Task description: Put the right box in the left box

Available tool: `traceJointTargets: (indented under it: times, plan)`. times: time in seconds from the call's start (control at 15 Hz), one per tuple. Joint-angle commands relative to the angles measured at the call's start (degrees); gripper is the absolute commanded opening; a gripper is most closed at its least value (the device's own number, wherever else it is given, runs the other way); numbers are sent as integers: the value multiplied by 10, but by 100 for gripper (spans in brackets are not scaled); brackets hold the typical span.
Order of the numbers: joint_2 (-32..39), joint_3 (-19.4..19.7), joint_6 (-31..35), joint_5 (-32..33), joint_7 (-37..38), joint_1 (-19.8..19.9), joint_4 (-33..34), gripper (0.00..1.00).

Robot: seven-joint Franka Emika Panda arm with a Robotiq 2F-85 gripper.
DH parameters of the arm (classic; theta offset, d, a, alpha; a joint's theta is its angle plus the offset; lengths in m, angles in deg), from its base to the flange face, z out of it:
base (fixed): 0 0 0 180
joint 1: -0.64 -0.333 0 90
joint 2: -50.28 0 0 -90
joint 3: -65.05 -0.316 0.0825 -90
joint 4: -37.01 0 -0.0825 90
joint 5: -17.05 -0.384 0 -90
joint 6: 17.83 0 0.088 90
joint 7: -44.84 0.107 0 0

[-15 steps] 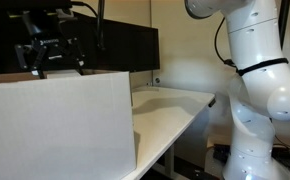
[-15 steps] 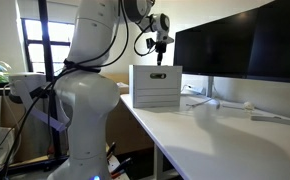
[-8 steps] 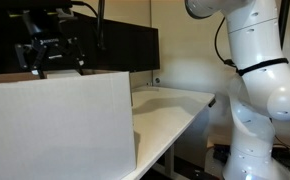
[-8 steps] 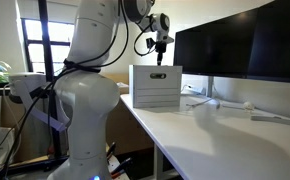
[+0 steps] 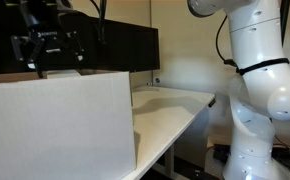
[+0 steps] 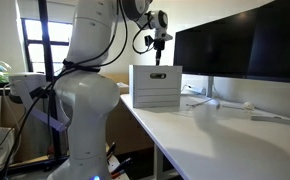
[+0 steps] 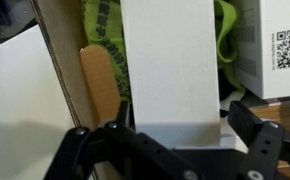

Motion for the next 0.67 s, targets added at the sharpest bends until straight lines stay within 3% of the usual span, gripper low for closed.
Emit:
traceJointTargets:
  times: [0.0,0.6]
  plan:
    - [-23,-4,-8,2,-15,-3,-10,100]
    - [-25,-14,-32,6,-16,-10,9,100]
